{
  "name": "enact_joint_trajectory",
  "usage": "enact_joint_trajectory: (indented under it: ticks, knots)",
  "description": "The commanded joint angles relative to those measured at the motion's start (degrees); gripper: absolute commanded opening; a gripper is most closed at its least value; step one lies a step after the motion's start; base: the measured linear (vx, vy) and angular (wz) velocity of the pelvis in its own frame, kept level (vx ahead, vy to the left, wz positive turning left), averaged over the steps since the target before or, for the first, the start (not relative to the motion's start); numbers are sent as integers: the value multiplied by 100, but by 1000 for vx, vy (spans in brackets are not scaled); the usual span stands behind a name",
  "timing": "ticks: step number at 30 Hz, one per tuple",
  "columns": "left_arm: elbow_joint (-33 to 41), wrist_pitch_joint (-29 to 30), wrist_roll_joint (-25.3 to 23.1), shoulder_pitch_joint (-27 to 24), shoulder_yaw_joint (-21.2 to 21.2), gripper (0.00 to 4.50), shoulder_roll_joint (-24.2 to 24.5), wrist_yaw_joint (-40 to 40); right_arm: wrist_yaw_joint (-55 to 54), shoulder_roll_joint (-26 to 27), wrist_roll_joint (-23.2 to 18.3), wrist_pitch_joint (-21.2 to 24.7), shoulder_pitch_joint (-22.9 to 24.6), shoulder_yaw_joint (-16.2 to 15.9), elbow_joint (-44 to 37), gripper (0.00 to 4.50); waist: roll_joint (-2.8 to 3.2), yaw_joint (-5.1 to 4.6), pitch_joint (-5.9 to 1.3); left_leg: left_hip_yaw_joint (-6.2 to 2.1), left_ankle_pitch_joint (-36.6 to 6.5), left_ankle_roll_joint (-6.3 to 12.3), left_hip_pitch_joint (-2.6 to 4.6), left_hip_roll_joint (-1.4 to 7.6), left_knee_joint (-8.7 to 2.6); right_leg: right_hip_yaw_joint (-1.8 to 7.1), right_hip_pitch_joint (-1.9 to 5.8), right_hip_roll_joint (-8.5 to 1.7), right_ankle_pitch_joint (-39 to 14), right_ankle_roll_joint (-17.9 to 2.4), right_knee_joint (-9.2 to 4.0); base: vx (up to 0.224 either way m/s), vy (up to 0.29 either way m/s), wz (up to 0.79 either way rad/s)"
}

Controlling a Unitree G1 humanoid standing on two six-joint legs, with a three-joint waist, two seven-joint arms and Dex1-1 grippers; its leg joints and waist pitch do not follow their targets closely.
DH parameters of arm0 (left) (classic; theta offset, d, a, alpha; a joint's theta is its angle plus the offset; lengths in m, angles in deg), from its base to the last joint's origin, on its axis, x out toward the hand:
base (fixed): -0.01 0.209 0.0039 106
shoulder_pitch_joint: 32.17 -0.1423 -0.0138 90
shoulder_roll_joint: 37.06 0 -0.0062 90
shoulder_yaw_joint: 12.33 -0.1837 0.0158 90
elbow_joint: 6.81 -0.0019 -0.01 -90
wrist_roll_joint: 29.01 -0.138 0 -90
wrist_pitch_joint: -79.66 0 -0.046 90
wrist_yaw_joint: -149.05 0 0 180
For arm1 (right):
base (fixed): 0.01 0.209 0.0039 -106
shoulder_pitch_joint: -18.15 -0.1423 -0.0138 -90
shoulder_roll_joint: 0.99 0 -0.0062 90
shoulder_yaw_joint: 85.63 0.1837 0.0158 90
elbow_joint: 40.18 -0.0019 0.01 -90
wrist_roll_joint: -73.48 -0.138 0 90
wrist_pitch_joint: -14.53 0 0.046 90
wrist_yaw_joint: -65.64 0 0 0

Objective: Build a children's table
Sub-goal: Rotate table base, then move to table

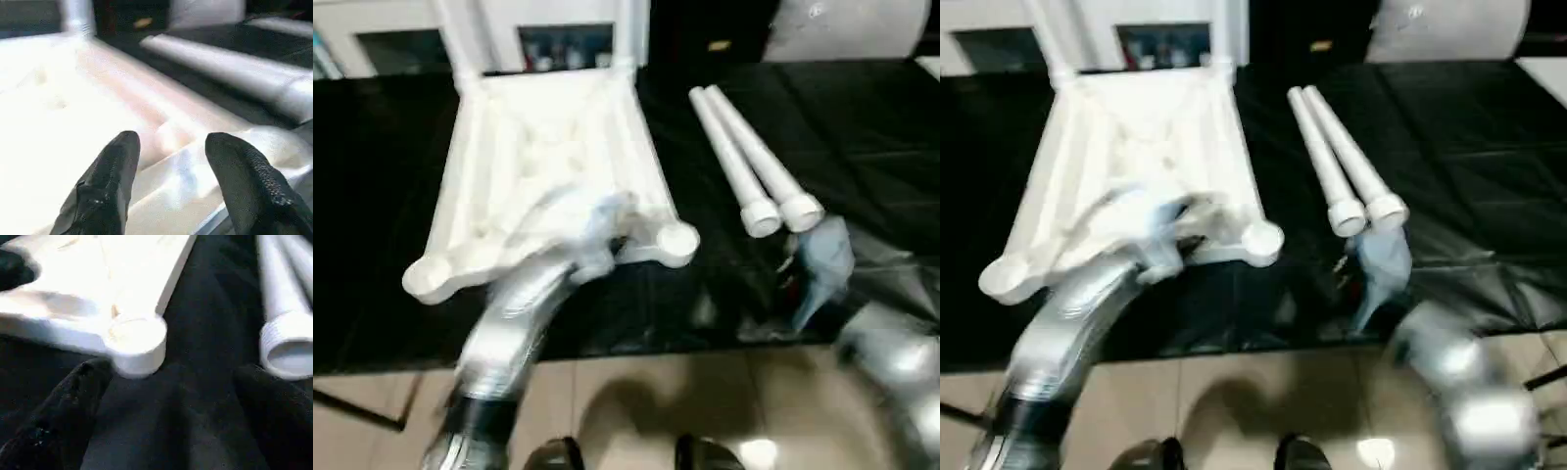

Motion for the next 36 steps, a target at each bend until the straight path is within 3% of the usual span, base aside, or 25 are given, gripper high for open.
enact_joint_trajectory:
  ticks: [1,3,5,7,8,9,11,14,16,17,18,20,21,22,23,24,26,27,29,30,32,33,34,35,36]
  knots:
    - [389,151,-265,-226,98,269,-40,-378,-524,270,273,-328,-11,39,205,450,-23,-41,-428,-190,-1729,17,208,270,-448,-35,242,90,-1596,-841,-397,0,0,0]
    - [460,102,-228,-325,193,269,-112,-611,-719,493,167,-178,-110,143,328,450,108,-134,-430,-527,-2023,319,413,873,-743,-217,198,144,-952,-1220,-132,0,0,0]
    - [529,163,-233,-414,197,269,-124,-789,-768,572,132,-51,-137,146,398,450,160,-145,-415,-618,-2057,563,416,1136,-849,-226,155,60,-632,-1093,221,-7,-77,10]
    - [639,111,-163,-512,185,269,-152,-782,-721,570,132,-178,-98,105,446,450,-92,-100,-389,-209,-2274,855,203,538,-522,-20,221,-129,-839,-1289,-172,-13,-124,4]
    - [764,136,-217,-619,160,269,-148,-793,-634,573,94,-318,-80,85,478,450,-287,80,-396,67,-1918,488,108,-204,164,53,288,-374,-2842,-780,-632,-14,-133,3]
    - [820,141,-215,-682,175,269,-166,-806,-601,571,100,-371,-79,71,495,450,-297,197,-371,-55,-1123,249,-24,-149,184,204,340,-582,-4596,146,-738,-24,-141,-6]
    - [897,158,-222,-798,225,269,-212,-895,-550,532,171,-506,-92,28,530,450,-278,221,-383,-113,-941,4,-89,-100,46,109,315,-430,-5132,890,-730,-36,-114,-12]
    - [819,113,-291,-793,231,269,-180,-993,-561,562,142,-511,-124,6,553,450,-187,128,-364,-178,-1850,-182,133,-58,-111,-238,292,-119,-4674,890,-769,-15,-21,-4]
    - [788,115,-284,-772,235,269,-174,-1009,-547,590,92,-490,-143,3,559,450,-93,-3,-259,-281,-2977,-134,451,55,-214,-487,279,18,-4725,604,-896,-17,30,-2]
    - [771,124,-274,-753,230,269,-162,-1028,-522,604,52,-477,-164,-8,565,450,59,-76,-153,-458,-4342,-26,547,425,-523,-719,471,135,-4061,344,-606,-34,59,-4]
    - [780,126,-280,-745,214,269,-153,-1031,-498,590,50,-496,-180,-35,572,450,235,208,-167,-415,-5252,-120,207,667,-1003,-549,883,105,-2011,-274,675,32,76,-15]
    - [820,151,-297,-740,138,269,-150,-1010,-464,571,51,-557,-229,-78,615,450,24,326,-117,-293,-5396,-31,478,772,-1001,-45,825,-32,-2528,-232,928,53,22,-14]
    - [829,141,-292,-740,92,269,-142,-997,-448,556,64,-609,-247,-96,641,450,-257,213,-168,-87,-4196,-229,727,88,-144,249,564,-334,-5006,-336,-343,56,-23,-10]
    - [824,139,-267,-731,64,269,-144,-988,-445,549,79,-638,-273,-108,667,450,-193,276,9,-59,-3349,-172,797,-78,429,249,302,-635,-6481,-229,-799,72,15,-14]
    - [819,141,-257,-726,55,269,-147,-992,-443,548,83,-647,-283,-112,676,450,-273,383,-130,-237,-1631,191,387,-29,627,587,852,-899,-6786,-418,-820,72,15,-14]
    - [807,141,-254,-720,48,269,-149,-1001,-443,546,88,-654,-295,-116,684,450,-279,452,-166,-277,-1151,225,224,-5,388,541,1061,-702,-5969,-583,-695,96,50,-2]
    - [773,146,-254,-697,43,269,-140,-1006,-416,524,112,-656,-324,-140,704,450,-145,371,-280,-260,-780,311,317,-17,-87,182,1144,-172,-3746,-949,-454,135,49,12]
    - [765,148,-253,-689,41,269,-134,-1003,-406,516,121,-656,-332,-149,706,450,-16,352,-358,-321,-840,341,422,31,-210,75,1133,-74,-3167,-984,-384,110,62,10]
    - [742,148,-230,-663,39,269,-109,-997,-402,519,131,-649,-351,-159,710,450,97,21,-434,-688,-1848,765,1011,350,-470,-98,736,117,-1817,-1169,-1,126,63,4]
    - [722,148,-223,-645,40,269,-102,-988,-406,502,137,-658,-365,-176,723,450,109,-115,-509,-958,-1634,1370,1285,506,-458,-135,494,96,-1236,-1040,250,173,48,4]
    - [695,145,-234,-637,25,269,-104,-981,-418,481,152,-659,-370,-185,733,450,-25,-289,-524,-1114,-762,2499,1423,628,-318,-23,170,-76,-813,-539,486,193,29,6]
    - [682,142,-236,-638,9,269,-100,-986,-424,474,159,-663,-370,-187,741,450,-156,-292,-552,-890,-160,2744,1206,317,-117,110,313,-209,-294,-466,283,173,-4,8]
    - [678,140,-239,-638,1,269,-98,-987,-426,470,162,-664,-370,-186,745,450,-276,-197,-518,-515,-211,2545,745,-119,88,295,755,-247,246,-579,40,243,-28,18]
    - [653,131,-240,-630,-55,269,-90,-992,-424,437,190,-694,-375,-182,780,450,-329,89,-550,-336,-810,1949,-177,-589,704,988,1675,-724,885,-834,-294,243,-28,18]
    - [644,133,-239,-623,-66,269,-90,-992,-422,428,196,-700,-381,-179,792,450,-388,159,-570,-477,-519,1294,-685,-432,924,882,1966,-704,1986,-884,-80,241,-26,3]
